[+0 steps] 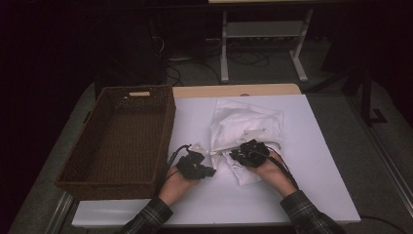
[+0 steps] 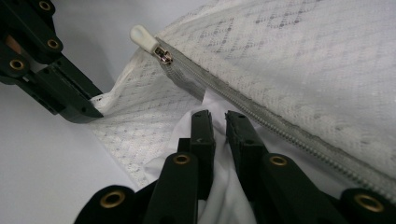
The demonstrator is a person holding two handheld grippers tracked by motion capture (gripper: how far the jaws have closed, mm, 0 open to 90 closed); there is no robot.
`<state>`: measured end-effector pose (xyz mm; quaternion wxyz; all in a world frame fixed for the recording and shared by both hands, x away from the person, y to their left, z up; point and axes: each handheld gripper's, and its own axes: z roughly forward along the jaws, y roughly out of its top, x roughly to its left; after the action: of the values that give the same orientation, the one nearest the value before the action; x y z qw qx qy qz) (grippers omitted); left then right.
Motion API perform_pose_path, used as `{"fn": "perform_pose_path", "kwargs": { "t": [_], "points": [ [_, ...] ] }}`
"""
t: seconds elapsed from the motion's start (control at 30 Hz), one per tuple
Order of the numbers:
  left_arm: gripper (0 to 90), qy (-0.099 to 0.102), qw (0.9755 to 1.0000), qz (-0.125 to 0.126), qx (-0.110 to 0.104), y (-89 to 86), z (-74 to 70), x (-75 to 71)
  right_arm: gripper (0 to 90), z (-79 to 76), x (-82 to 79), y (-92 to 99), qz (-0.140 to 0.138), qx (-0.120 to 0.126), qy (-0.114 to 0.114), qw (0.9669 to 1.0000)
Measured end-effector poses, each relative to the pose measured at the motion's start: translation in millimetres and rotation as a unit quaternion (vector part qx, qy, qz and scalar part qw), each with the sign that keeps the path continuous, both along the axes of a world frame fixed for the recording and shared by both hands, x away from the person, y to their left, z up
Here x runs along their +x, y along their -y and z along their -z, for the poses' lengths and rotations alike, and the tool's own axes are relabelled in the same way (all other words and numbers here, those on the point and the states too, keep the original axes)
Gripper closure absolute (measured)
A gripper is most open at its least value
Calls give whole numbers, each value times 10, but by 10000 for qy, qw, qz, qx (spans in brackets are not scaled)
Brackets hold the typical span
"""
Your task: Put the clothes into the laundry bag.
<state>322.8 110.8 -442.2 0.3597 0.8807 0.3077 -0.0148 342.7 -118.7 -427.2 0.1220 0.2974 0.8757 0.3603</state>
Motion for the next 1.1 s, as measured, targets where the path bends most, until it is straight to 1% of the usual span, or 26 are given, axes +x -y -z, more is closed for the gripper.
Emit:
{"fn": "perform_pose_path", "kwargs": {
  "t": [0.03,0.07,0.1,0.13,0.17,0.2,0.23,0.3,0.37,0.4,0.43,0.53,0.57,0.6,0.67,0.7,0.73,0.83,0.9,1.0,1.03,1.07,1.1],
  "points": [
    [883,-3,10000,-12,6,2,4,-1,801,-2,-6,6,-3,28,-24,10000],
    [882,5,10000,-23,5,3,7,-1,773,-10,-17,26,-67,82,-51,9999],
    [882,7,10000,-58,-5,5,8,-1,765,-15,-23,34,-95,104,-67,9999],
    [881,12,10000,-62,-14,6,7,-3,726,-34,-40,56,-125,186,-97,9997],
    [880,12,10000,-62,-14,6,7,-3,726,-34,-40,56,-125,186,-97,9997],
    [880,41,10000,-70,-16,2,4,-3,697,-49,-49,73,-183,286,-113,9994],
    [878,31,10000,-80,-21,2,4,-5,650,-88,-74,107,-248,413,-118,9988],
    [878,34,10000,-80,1,0,5,-4,593,-128,-99,137,-326,538,-110,9980],
    [878,34,10000,-80,1,0,5,-4,593,-144,-109,151,-345,582,-104,9977],
    [878,26,9999,-114,-11,10,6,-10,576,-144,-109,151,-345,582,-104,9977],
    [874,45,9999,-92,-13,8,5,-11,504,-216,-162,218,-422,727,-93,9964],
    [872,75,10000,-28,13,4,5,-8,483,-252,-202,260,-479,733,-110,9961],
    [871,71,10000,-12,17,3,7,-6,469,-283,-255,305,-539,737,-115,9958],
    [871,74,10000,-14,9,5,10,-7,452,-302,-292,334,-559,715,-76,9958],
    [872,74,10000,-14,9,5,10,-7,452,-318,-324,360,-568,716,-44,9958],
    [872,85,10000,25,18,5,10,-7,445,-318,-324,360,-568,716,-44,9958],
    [871,86,10000,25,21,6,9,-8,436,-370,-402,451,-547,752,30,9957],
    [871,89,10000,15,13,6,11,-7,420,-444,-458,568,-468,820,123,9955],
    [871,89,10000,15,15,7,11,-8,407,-478,-486,651,-389,811,201,9957],
    [871,82,10000,21,4,8,15,-7,400,-481,-497,692,-332,803,196,9960],
    [871,82,10000,21,4,8,15,-7,400,-437,-510,771,-258,765,175,9966],
    [871,81,10000,42,30,5,17,-1,394,-437,-510,771,-258,765,175,9966],
    [871,83,10000,45,32,6,18,-1,389,-293,-500,822,-176,675,31,9976]
  ]
}}
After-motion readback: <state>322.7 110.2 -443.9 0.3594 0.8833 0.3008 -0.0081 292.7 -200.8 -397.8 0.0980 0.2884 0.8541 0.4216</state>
